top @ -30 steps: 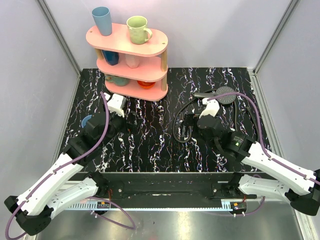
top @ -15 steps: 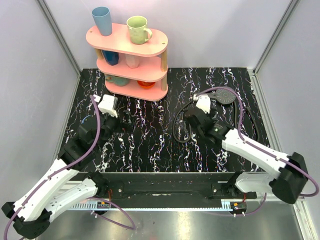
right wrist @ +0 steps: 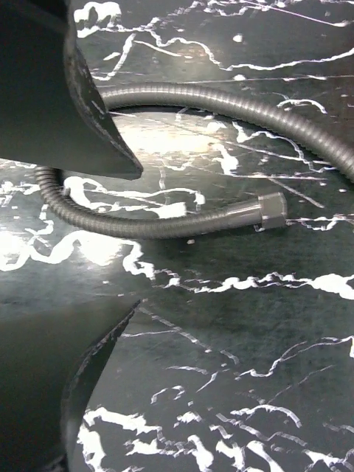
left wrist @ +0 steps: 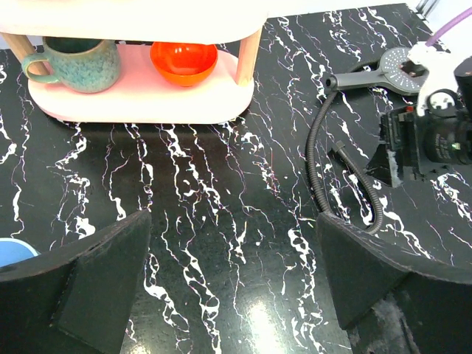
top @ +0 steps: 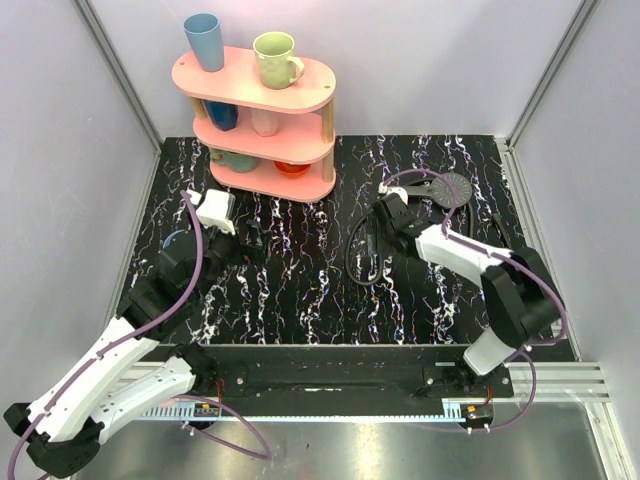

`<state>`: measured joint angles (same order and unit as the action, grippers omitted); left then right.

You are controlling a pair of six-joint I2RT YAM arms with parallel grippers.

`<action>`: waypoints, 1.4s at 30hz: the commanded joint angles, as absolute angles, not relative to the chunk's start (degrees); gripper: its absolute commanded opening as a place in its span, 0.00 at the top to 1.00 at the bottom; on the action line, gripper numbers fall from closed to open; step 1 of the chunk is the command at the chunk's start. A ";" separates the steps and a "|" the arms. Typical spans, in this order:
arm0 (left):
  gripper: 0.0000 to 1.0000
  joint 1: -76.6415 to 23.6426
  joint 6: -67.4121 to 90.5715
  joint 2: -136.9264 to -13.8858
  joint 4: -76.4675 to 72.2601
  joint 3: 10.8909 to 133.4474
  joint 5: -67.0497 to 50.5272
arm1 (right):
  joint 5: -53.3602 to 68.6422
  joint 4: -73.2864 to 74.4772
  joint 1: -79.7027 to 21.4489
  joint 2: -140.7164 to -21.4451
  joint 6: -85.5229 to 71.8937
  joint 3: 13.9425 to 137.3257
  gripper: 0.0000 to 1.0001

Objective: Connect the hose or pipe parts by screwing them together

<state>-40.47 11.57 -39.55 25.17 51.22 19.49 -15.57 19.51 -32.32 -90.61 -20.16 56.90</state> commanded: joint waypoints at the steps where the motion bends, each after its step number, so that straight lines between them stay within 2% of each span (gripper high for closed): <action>1: 0.02 -40.61 10.90 -39.46 23.12 51.42 21.01 | -10.29 15.21 -29.71 -96.57 -18.28 62.66 0.28; 5: 0.02 -40.61 10.81 -39.29 23.12 51.24 21.53 | -12.56 15.20 -28.22 -100.54 -16.96 67.05 0.30; 8: 0.02 -40.61 10.81 -39.37 22.94 51.33 21.18 | -13.52 15.82 -23.30 -101.07 -22.92 73.80 0.29; 16: 0.02 -40.61 10.90 -39.55 23.11 51.33 21.01 | -19.07 20.57 -11.53 -107.39 -56.31 84.90 0.26; 21: 0.02 -40.61 10.90 -39.81 23.12 51.24 21.01 | -10.65 20.48 -6.34 -114.50 -68.71 89.46 0.28; 26: 0.02 -40.61 10.90 -39.73 23.12 51.42 20.74 | -5.89 22.93 -4.75 -119.97 -71.36 96.14 0.33; 42: 0.02 -40.61 10.90 -41.83 23.55 51.76 19.95 | -7.73 30.84 -5.19 -125.68 -77.86 101.51 0.32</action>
<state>-40.47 11.55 -41.28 25.17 51.22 19.75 -7.35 26.59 -4.58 -124.68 -74.59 97.49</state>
